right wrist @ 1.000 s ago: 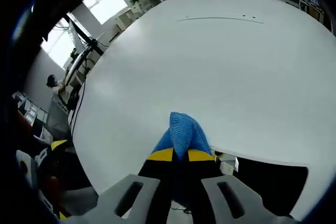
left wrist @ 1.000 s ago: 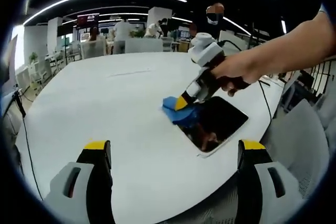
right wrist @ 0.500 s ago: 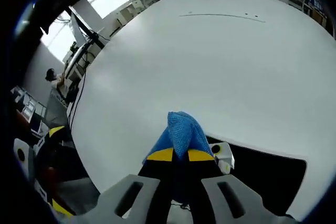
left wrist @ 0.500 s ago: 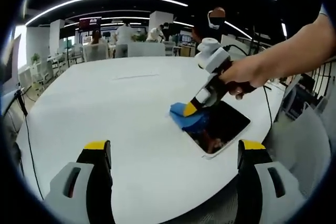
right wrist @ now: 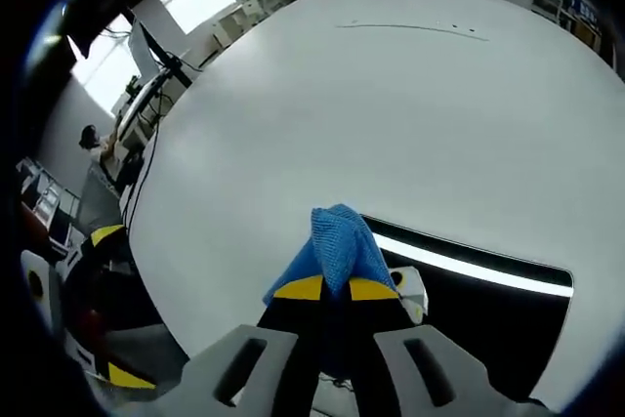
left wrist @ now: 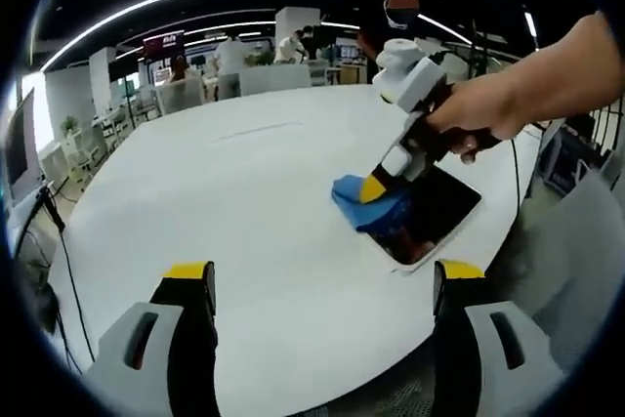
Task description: Wipe the mirror surface with the cleaning cloth until all visible marks leave the cleaned area.
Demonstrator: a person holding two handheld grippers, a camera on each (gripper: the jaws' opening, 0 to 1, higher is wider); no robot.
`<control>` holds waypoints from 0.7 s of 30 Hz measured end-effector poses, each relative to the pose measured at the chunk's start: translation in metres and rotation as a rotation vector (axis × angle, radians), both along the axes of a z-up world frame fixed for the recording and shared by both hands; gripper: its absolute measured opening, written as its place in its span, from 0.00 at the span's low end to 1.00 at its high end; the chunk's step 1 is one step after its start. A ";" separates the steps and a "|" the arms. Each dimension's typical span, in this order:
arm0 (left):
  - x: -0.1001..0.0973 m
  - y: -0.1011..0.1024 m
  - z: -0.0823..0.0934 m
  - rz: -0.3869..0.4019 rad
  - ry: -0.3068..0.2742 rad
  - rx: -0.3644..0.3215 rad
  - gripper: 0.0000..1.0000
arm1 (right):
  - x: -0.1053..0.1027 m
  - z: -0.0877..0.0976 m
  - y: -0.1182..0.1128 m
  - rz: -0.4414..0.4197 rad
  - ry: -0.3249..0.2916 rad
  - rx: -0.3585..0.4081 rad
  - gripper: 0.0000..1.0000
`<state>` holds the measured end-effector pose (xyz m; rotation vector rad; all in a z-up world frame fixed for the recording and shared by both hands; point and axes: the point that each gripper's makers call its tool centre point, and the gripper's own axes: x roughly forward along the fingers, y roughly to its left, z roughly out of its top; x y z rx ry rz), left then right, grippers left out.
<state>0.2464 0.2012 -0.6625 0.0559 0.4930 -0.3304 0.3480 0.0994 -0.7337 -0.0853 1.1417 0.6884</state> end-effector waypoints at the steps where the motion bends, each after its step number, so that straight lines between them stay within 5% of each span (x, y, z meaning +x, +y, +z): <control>1: 0.001 0.000 0.002 0.002 -0.008 -0.020 0.99 | -0.002 0.000 0.000 0.000 0.002 0.001 0.01; 21: -0.001 0.003 -0.002 0.006 0.011 0.000 0.99 | -0.015 0.001 -0.005 0.023 0.003 0.000 0.02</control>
